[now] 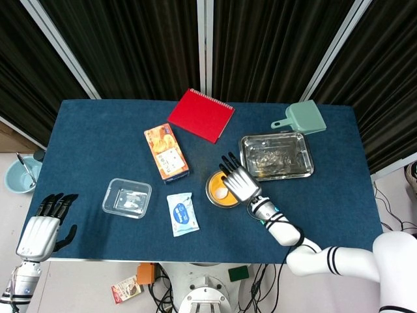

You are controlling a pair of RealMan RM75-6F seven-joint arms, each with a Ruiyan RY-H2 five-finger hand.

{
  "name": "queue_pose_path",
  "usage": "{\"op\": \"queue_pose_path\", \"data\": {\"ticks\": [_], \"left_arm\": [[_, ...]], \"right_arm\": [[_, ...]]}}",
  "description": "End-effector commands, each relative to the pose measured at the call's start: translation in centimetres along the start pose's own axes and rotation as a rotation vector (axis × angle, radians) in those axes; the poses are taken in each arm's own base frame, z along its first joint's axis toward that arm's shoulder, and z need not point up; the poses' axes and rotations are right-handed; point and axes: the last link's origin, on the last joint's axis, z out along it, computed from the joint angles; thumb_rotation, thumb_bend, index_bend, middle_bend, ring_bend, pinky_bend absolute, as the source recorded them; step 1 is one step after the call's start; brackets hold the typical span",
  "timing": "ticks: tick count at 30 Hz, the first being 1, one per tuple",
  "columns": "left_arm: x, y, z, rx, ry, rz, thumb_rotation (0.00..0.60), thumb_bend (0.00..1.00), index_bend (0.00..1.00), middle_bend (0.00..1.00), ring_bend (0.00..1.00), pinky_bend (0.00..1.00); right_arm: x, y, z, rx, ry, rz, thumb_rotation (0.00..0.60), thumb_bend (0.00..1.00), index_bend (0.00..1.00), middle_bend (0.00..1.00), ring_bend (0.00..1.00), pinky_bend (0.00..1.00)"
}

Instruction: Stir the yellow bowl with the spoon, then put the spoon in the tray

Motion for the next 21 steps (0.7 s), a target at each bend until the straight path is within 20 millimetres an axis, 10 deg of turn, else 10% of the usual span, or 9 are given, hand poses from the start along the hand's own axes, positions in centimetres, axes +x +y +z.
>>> {"op": "queue_pose_path", "data": {"ticks": [1,13,21], "left_arm": [[0.0,-0.1,0.0,0.001,0.0,-0.001,0.6,0.39,0.11,0.14,0.07,0.1],[0.1,-0.2,-0.1,0.0,0.003,-0.002,0.6,0.39,0.11,0.14,0.07,0.1],[0.0,0.0,-0.2,-0.003,0.001,-0.005,0.6,0.39,0.11,0.14,0.07,0.1]], "right_arm": [[0.0,0.0,0.0,-0.002,-0.001,0.0,0.6,0.45,0.56,0.16,0.0,0.0],[1.6,1.2,-0.1,-0.01,0.025,-0.105,0.6,0.47,0.61,0.2,0.0,0.0],[4.4,1.8,0.2,0.056,0.057,-0.531,0.6,0.48,0.63,0.21,0.0,0.0]]}}
